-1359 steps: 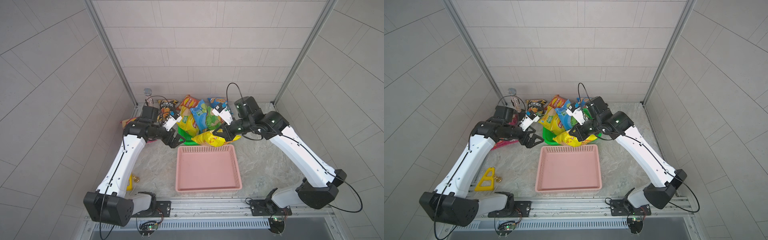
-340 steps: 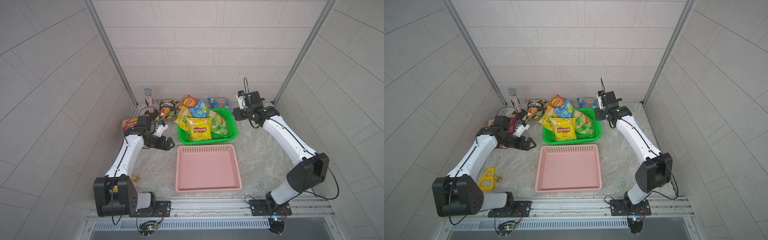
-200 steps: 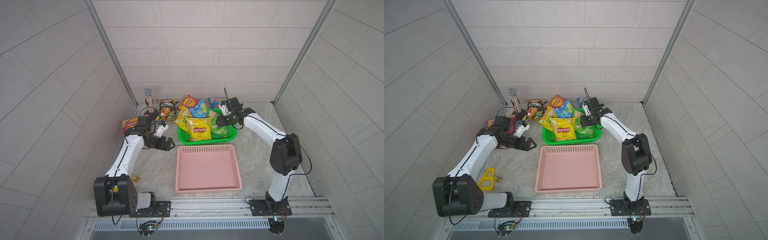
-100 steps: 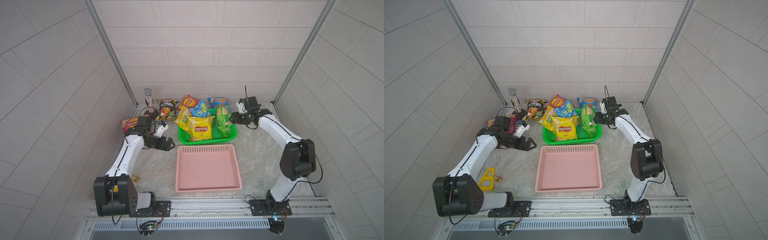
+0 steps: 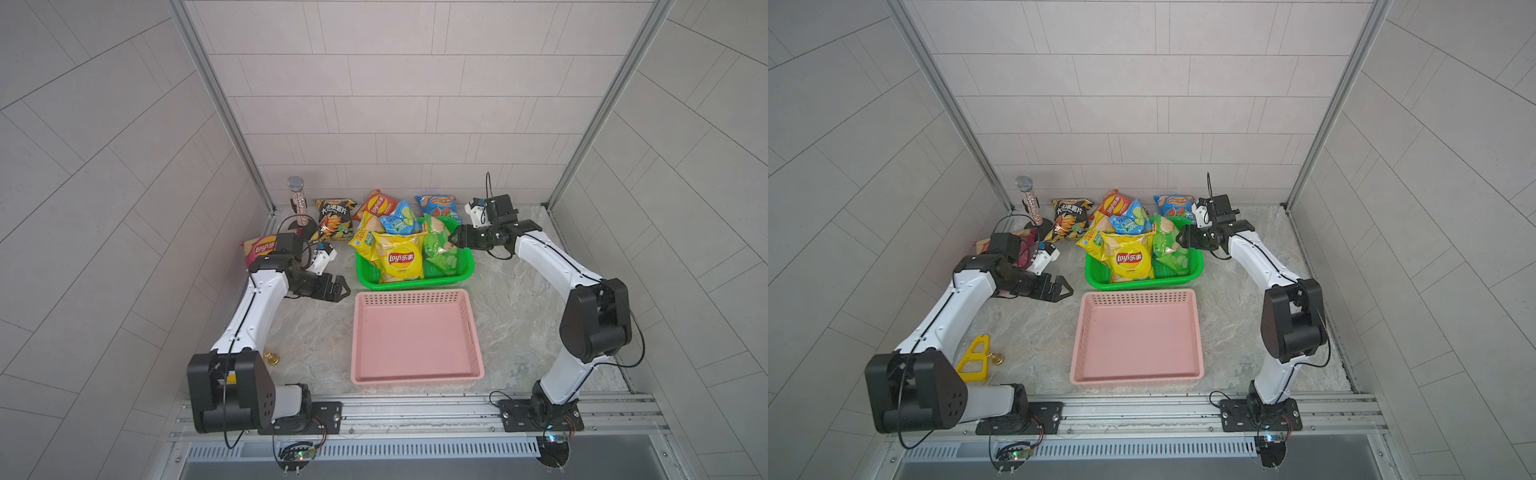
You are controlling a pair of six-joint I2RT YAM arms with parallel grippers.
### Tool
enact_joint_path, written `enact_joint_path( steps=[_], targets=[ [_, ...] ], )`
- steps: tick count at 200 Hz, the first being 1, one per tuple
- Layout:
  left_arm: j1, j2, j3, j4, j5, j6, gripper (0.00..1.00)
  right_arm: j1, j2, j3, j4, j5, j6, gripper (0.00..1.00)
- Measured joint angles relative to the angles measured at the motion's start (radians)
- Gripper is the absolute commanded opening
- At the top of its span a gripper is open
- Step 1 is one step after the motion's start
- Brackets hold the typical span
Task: Put the potato chips into the basket
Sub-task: Adjust the potato chip in the basket.
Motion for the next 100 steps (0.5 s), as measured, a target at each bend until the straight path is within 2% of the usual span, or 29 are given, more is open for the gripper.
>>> enact_joint_path(
  steps=[37, 60, 100],
  targets=[
    [0.000, 0.003, 0.000, 0.000, 0.000, 0.000, 1.00, -0.074, -0.030, -0.004, 0.076, -0.051, 0.071, 0.64],
    [0.000, 0.003, 0.000, 0.000, 0.000, 0.000, 1.00, -0.111, -0.001, 0.021, 0.046, -0.003, 0.058, 0.58],
    [0.000, 0.003, 0.000, 0.000, 0.000, 0.000, 1.00, -0.101, 0.126, 0.092, -0.023, 0.062, 0.007, 0.57]
  ],
)
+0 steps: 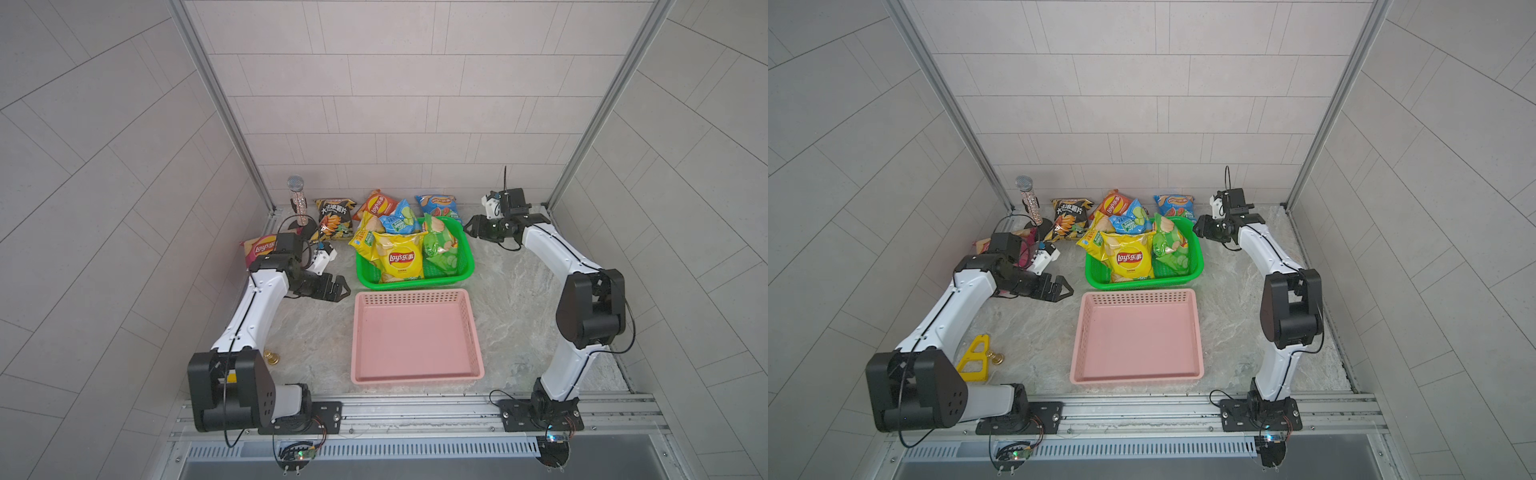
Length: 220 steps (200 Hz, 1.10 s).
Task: Put the potato chips into the basket
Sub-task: Adjust the potato chip in the basket, then move the basket to the center of the board.
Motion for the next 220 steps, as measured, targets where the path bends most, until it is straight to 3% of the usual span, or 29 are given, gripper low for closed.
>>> enact_joint_path(
  steps=[76, 117, 152, 197, 220],
  targets=[
    [0.000, 0.000, -0.002, 0.001, 0.000, 0.000, 1.00, 0.038, 0.134, 0.060, -0.052, 0.087, -0.041, 0.52],
    [0.000, 0.000, -0.005, 0.003, 0.000, 0.000, 1.00, 0.045, 0.168, 0.075, -0.054, 0.111, -0.042, 0.40],
    [0.000, 0.000, -0.006, 0.003, 0.000, 0.000, 1.00, 0.048, 0.168, 0.074, -0.047, 0.114, -0.042, 0.22],
    [0.000, 0.000, -0.006, 0.004, 0.000, 0.000, 1.00, 0.043, 0.164, 0.065, -0.036, 0.096, -0.071, 0.20],
    [0.000, 0.000, -0.006, 0.005, 0.000, 0.000, 1.00, 0.032, 0.159, 0.053, -0.027, 0.081, -0.076, 0.10]
  ],
)
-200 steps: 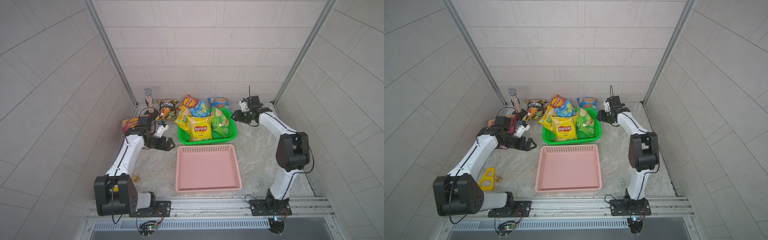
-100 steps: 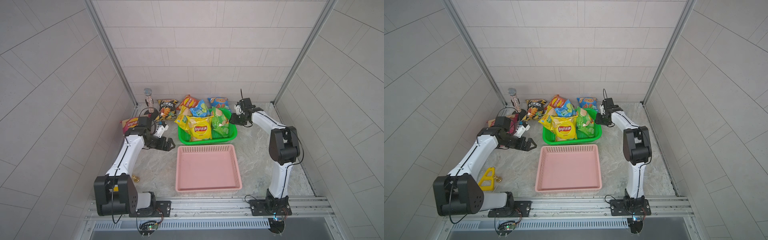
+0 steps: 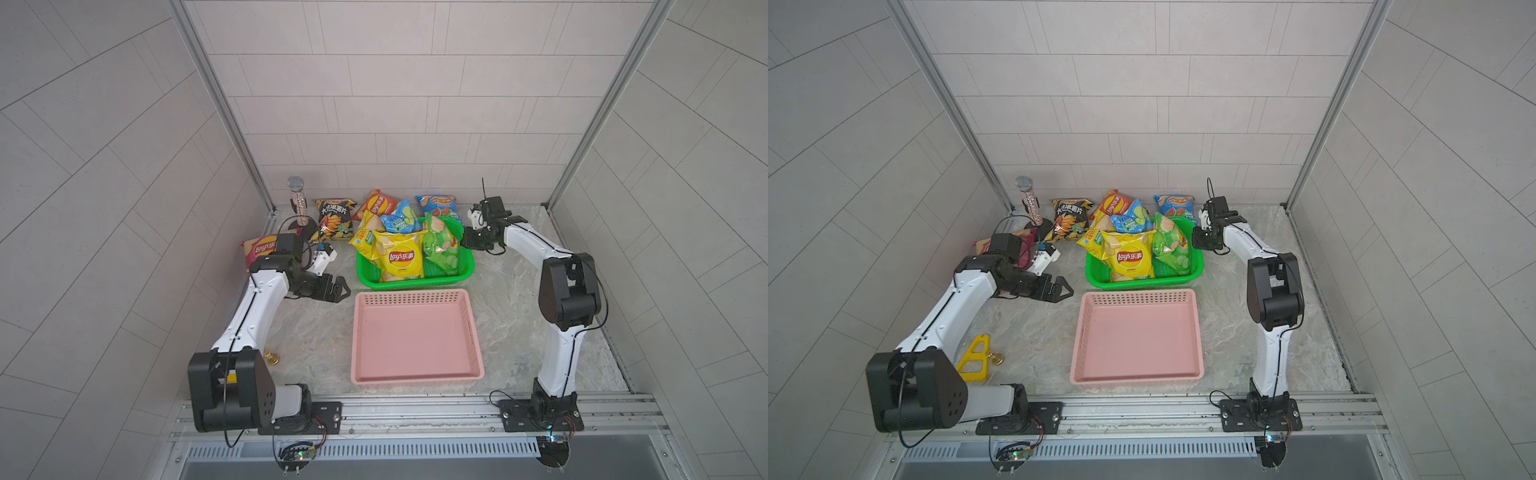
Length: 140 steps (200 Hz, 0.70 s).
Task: Put the potato chips into the basket
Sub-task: Move the basket to the center of the board.
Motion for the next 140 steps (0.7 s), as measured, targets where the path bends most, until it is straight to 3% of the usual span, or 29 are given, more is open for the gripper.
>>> enact_joint_path(
  steps=[34, 140],
  targets=[
    [0.000, 0.000, -0.001, 0.001, 0.000, 0.000, 1.00, -0.038, -0.022, -0.032, 0.006, -0.016, -0.010, 0.03],
    [0.000, 0.004, -0.003, 0.002, 0.000, 0.000, 1.00, -0.204, -0.148, -0.215, 0.060, -0.036, 0.007, 0.00]
  ],
)
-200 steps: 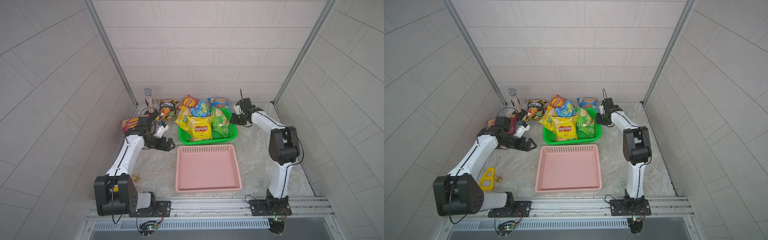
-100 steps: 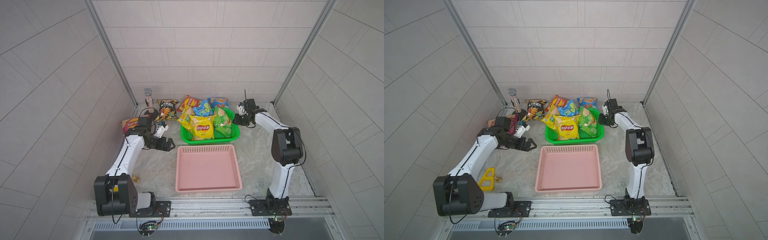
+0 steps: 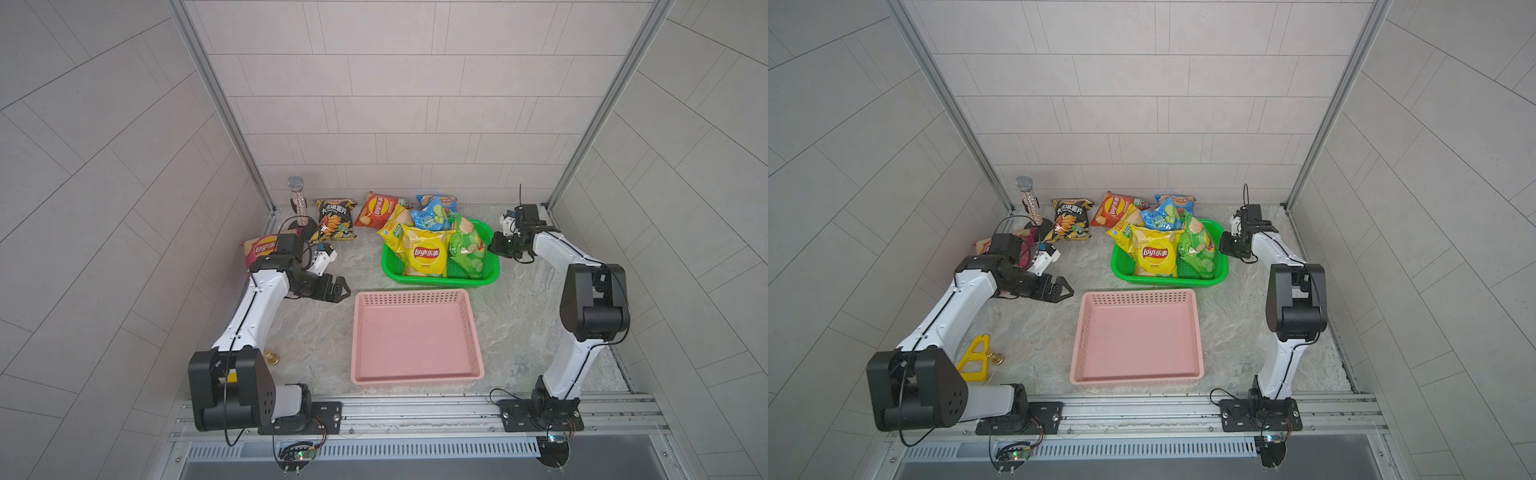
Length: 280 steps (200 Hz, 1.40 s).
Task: Put the potato chips into the basket
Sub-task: Move the basket to the center of the board.
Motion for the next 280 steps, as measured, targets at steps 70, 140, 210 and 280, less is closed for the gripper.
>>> enact_joint_path(
  steps=[70, 140, 210, 280],
  targets=[
    [0.000, 0.000, 0.000, 0.000, 0.000, 0.000, 1.00, -0.155, -0.120, -0.184, 0.116, -0.012, 0.113, 0.00],
    [0.000, 0.000, 0.000, 0.000, 0.000, 0.000, 1.00, -0.311, -0.203, -0.310, 0.214, 0.010, 0.211, 0.00],
    [0.000, 0.000, 0.000, 0.001, 0.003, 0.000, 1.00, -0.337, -0.286, -0.394, 0.235, 0.072, 0.268, 0.37],
    [0.000, 0.000, 0.000, 0.008, 0.014, 0.001, 1.00, -0.296, -0.589, -0.409, 0.135, 0.169, 0.276, 0.57]
  ],
)
